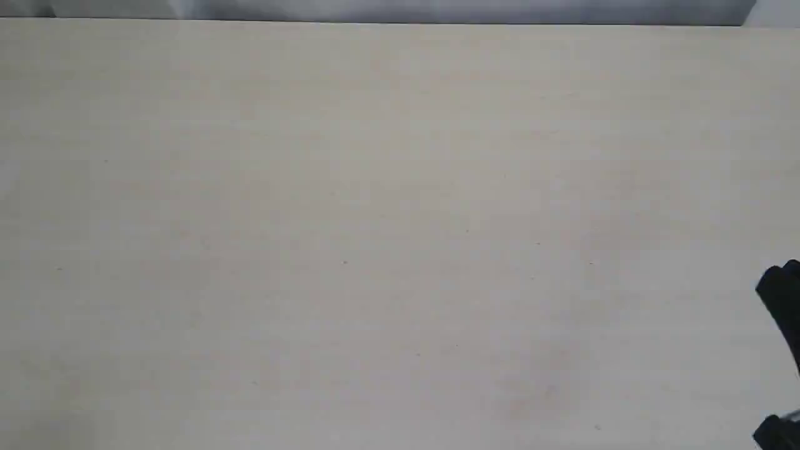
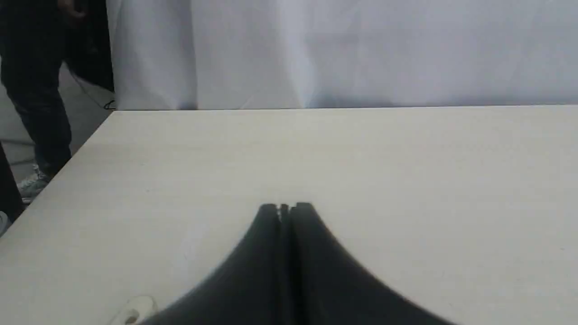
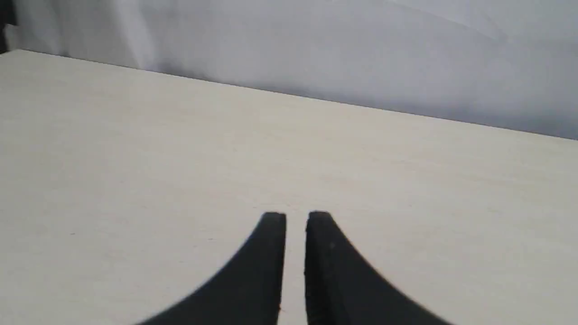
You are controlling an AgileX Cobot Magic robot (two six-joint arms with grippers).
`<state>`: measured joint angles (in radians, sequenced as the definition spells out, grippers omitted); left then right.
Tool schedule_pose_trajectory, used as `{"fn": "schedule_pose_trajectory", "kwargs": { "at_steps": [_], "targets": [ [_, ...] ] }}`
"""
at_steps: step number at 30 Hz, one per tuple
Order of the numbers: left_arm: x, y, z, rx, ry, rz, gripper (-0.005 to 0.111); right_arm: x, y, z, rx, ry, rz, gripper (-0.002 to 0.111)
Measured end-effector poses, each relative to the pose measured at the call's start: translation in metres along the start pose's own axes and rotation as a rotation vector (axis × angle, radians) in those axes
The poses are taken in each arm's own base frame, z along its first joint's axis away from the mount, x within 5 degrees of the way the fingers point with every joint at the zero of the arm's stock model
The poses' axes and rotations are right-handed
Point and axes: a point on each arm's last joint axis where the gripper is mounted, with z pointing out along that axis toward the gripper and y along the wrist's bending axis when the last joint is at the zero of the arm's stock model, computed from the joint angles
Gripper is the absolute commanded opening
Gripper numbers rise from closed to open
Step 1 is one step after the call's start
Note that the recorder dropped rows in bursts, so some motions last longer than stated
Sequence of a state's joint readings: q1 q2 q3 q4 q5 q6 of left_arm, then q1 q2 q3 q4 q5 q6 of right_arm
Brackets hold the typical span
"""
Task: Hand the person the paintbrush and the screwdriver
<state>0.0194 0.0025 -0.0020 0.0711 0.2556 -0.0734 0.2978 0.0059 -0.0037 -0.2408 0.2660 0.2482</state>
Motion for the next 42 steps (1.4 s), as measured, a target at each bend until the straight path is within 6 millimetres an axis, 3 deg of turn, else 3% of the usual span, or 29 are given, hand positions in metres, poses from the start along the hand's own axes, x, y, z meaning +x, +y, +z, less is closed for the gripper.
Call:
{"fn": "schedule_pose_trajectory", "kwargs": {
  "at_steps": [7,16,42],
  "targets": [
    [0.000,0.000,0.000,0.000,0.000,0.000,0.000,0.000,-0.011,-0.001,0.189,0.003,0.015,0.010],
    [0.000,0.000,0.000,0.000,0.000,0.000,0.000,0.002,-0.017,-0.003,0.299,0.020,0.017,0.010],
    [0.000,0.000,0.000,0.000,0.000,0.000,0.000,0.003,-0.016,-0.003,0.293,0.037,0.008,0.010]
  ]
}}
